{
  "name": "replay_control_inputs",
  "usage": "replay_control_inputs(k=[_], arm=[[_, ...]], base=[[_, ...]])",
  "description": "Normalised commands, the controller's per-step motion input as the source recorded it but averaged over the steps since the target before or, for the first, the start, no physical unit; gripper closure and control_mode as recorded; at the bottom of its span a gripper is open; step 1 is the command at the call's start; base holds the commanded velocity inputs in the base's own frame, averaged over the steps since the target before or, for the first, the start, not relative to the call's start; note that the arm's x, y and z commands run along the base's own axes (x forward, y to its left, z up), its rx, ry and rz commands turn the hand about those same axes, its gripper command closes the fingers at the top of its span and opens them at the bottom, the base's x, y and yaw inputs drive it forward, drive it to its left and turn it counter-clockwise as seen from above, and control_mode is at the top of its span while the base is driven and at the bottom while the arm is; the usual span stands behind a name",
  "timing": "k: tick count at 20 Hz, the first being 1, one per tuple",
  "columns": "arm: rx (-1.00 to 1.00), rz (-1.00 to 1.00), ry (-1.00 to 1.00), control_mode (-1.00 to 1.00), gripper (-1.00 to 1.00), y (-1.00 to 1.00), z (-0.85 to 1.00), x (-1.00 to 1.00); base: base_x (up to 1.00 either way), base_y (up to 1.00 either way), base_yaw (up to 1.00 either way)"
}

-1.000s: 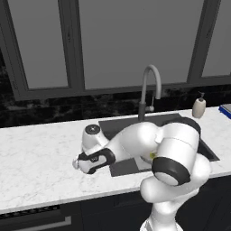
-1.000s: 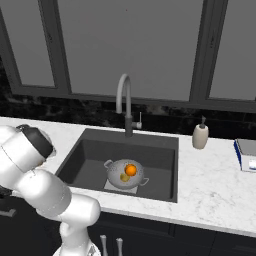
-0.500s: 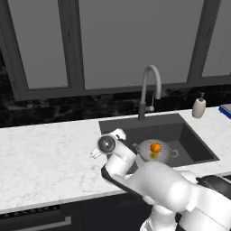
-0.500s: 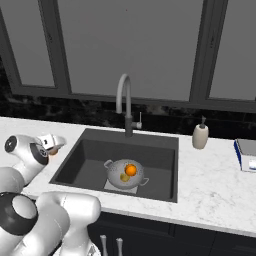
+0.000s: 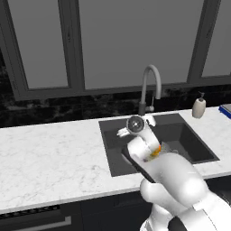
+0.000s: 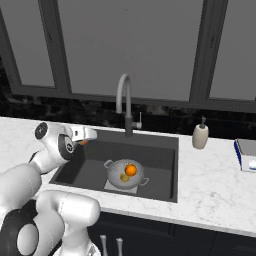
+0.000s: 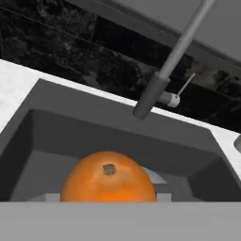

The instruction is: Put the colander in the sink, put the kiwi, orange, tangerine in the colander, and turn on the sink faucet and pour water over the colander.

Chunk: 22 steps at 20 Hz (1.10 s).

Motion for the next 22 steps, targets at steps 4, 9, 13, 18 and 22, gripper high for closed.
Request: replay_control_inputs(k=[4, 9, 13, 18, 22], arm=[[0.21, -0.1, 0.33, -1.0, 1.0, -0.93, -0.08, 0.38], [0.0, 0.0, 0.11, -1.0, 1.0, -0.63, -0.74, 0.0], [-0.02, 0.0, 0.11, -1.0, 1.0, -0.47, -0.86, 0.1], [-0.07, -0.04, 0.03, -1.0, 1.0, -0.19, -0.58, 0.35], [-0.08, 0.0, 0.08, -1.0, 1.0, 0.0, -0.8, 0.01]], base=[[0.0, 0.0, 0.0], [0.0, 0.0, 0.0], [0.0, 0.0, 0.0], [0.0, 0.0, 0.0], [0.0, 0.0, 0.0]])
